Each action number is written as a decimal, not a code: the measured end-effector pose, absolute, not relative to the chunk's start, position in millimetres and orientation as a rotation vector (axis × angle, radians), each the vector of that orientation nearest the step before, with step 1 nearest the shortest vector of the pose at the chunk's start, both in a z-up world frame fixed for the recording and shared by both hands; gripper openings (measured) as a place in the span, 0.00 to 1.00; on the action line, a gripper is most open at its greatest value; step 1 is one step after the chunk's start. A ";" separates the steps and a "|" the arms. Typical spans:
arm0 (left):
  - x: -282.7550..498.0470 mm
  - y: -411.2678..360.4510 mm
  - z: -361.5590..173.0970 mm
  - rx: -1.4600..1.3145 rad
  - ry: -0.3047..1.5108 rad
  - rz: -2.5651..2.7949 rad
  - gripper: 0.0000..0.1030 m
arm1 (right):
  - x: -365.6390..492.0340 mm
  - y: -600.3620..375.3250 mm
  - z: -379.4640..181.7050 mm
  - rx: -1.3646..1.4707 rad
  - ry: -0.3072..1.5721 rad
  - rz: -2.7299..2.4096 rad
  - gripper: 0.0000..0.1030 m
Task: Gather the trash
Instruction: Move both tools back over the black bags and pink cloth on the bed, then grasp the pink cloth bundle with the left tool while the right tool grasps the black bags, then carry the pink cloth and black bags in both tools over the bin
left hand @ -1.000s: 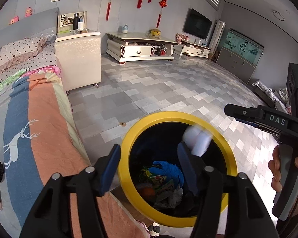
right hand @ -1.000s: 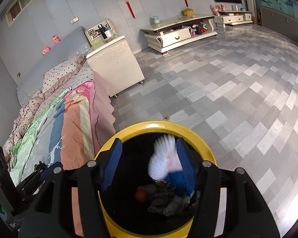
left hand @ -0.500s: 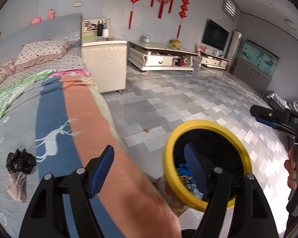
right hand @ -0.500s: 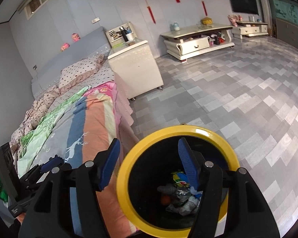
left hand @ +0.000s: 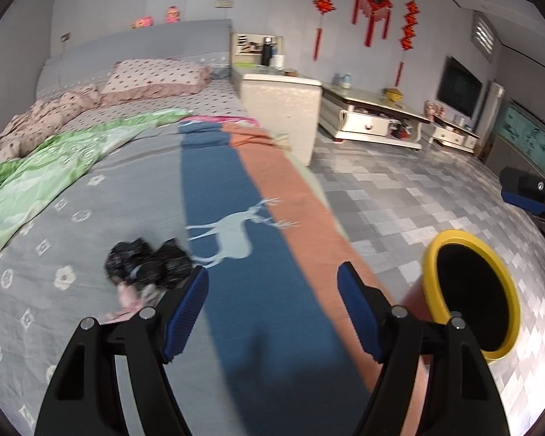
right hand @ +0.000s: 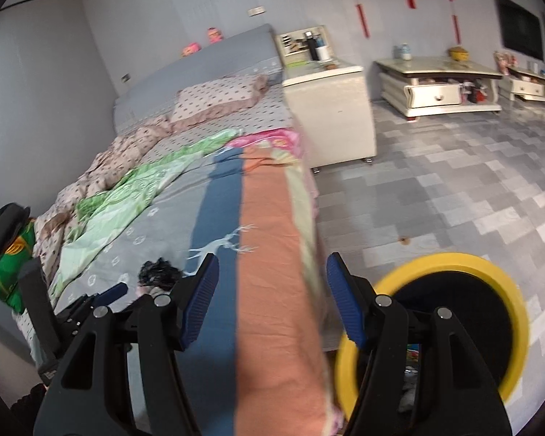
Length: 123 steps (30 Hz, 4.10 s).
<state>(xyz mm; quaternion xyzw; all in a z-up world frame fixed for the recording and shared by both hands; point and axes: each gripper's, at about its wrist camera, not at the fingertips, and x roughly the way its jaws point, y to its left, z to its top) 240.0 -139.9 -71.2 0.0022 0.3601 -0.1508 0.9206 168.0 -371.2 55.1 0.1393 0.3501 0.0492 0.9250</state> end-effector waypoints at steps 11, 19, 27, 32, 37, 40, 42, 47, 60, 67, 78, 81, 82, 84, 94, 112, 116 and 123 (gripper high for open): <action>261.3 -46.7 -117.3 -0.078 0.818 -0.141 0.68 | 270.8 -236.6 11.6 0.233 0.854 0.292 0.57; 280.6 -14.1 -155.6 -0.141 0.879 -0.091 0.68 | 331.3 -165.9 -46.0 0.208 1.010 0.443 0.56; 293.4 -6.5 -178.7 -0.207 0.908 -0.116 0.57 | 363.1 -122.5 -94.5 0.188 1.115 0.515 0.55; 299.2 -6.7 -190.6 -0.244 0.927 -0.153 0.42 | 378.7 -97.5 -108.0 0.177 1.138 0.557 0.55; 297.1 -3.0 -192.3 -0.283 0.912 -0.175 0.36 | 391.9 -79.9 -116.8 0.166 1.165 0.584 0.55; 295.8 2.3 -193.9 -0.322 0.905 -0.185 0.33 | 398.9 -68.6 -124.9 0.149 1.189 0.592 0.55; 295.2 4.0 -195.1 -0.339 0.901 -0.192 0.31 | 403.0 -61.2 -132.1 0.134 1.208 0.594 0.55; 294.1 6.2 -196.1 -0.360 0.892 -0.203 0.29 | 414.6 -47.0 -149.4 0.121 1.245 0.581 0.53; 290.9 10.9 -192.4 -0.373 0.884 -0.219 0.28 | 415.3 -39.1 -143.4 0.185 1.225 0.616 0.22; 278.7 4.0 -171.3 -0.330 0.850 -0.222 0.28 | 400.3 -71.0 -101.7 0.238 1.128 0.589 0.22; 241.9 -27.1 -93.1 -0.241 0.717 -0.258 0.28 | 327.7 -158.2 4.9 0.263 0.908 0.524 0.22; 230.9 -43.8 -64.9 -0.213 0.670 -0.279 0.28 | 299.6 -185.1 37.4 0.276 0.842 0.505 0.22; 226.7 -49.2 -55.2 -0.204 0.657 -0.283 0.28 | 291.0 -194.3 48.0 0.284 0.821 0.498 0.22; 218.5 -59.1 -39.0 -0.198 0.633 -0.301 0.28 | 273.4 -214.0 69.5 0.297 0.786 0.477 0.22; 191.5 -132.2 35.6 -0.126 0.525 -0.401 0.28 | 189.4 -322.5 152.6 0.332 0.617 0.348 0.22; 187.7 -294.3 59.1 0.028 0.520 -0.612 0.28 | 77.1 -517.8 176.9 0.385 0.558 -0.010 0.23; 194.7 -320.3 30.7 0.034 0.588 -0.644 0.28 | 66.8 -548.4 143.4 0.424 0.596 -0.070 0.23; 212.9 -357.4 -13.8 0.047 0.680 -0.686 0.28 | 64.3 -572.4 82.0 0.462 0.666 -0.147 0.23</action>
